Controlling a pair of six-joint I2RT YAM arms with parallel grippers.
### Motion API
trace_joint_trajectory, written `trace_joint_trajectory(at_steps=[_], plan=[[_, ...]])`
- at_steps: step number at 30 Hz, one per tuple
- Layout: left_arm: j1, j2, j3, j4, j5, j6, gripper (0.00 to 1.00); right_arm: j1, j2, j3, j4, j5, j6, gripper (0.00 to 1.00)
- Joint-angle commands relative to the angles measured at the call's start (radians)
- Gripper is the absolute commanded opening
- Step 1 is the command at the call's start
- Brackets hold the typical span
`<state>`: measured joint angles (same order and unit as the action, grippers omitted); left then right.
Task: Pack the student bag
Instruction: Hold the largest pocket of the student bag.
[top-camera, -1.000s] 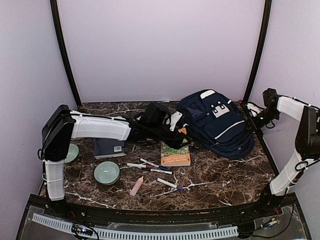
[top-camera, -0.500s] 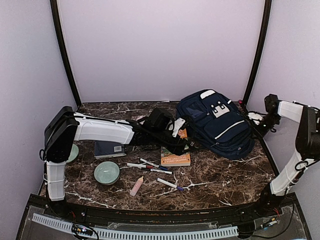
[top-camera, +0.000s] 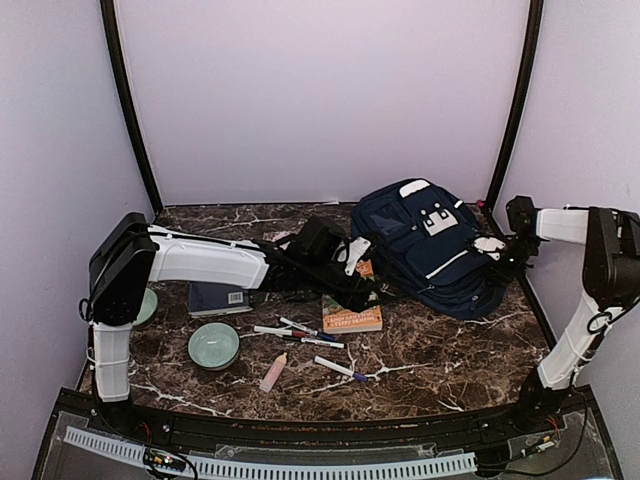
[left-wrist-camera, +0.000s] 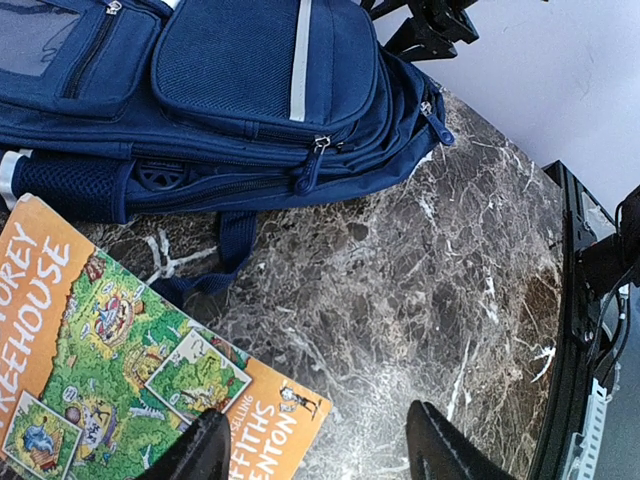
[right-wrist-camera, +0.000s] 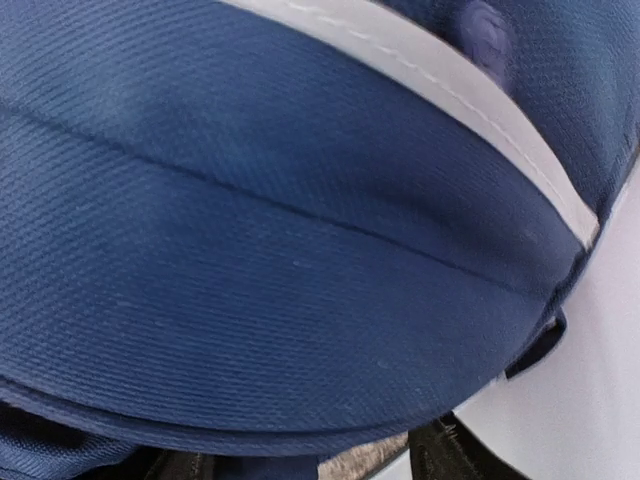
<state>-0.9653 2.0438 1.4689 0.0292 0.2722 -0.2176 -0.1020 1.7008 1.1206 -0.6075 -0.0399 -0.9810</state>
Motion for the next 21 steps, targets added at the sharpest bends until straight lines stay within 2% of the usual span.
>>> trace_joint_trajectory(at_steps=[1,7,10,13,21], plan=[[-0.004,0.004,0.018,-0.023,-0.012,-0.005,0.62,0.065,-0.005,-0.046,0.046,-0.112,-0.033,0.58],[-0.004,0.003,0.019,-0.048,-0.015,-0.027,0.62,0.086,-0.033,-0.046,-0.051,-0.15,-0.056,0.2],[-0.003,0.002,0.027,-0.046,-0.007,-0.045,0.62,0.085,-0.092,-0.082,-0.089,-0.147,-0.057,0.07],[0.0,0.004,0.033,-0.023,-0.028,-0.063,0.62,0.086,-0.185,-0.126,-0.11,-0.152,-0.039,0.0],[0.035,0.066,0.113,-0.034,-0.056,-0.223,0.63,0.087,-0.428,-0.183,-0.177,-0.249,0.101,0.0]])
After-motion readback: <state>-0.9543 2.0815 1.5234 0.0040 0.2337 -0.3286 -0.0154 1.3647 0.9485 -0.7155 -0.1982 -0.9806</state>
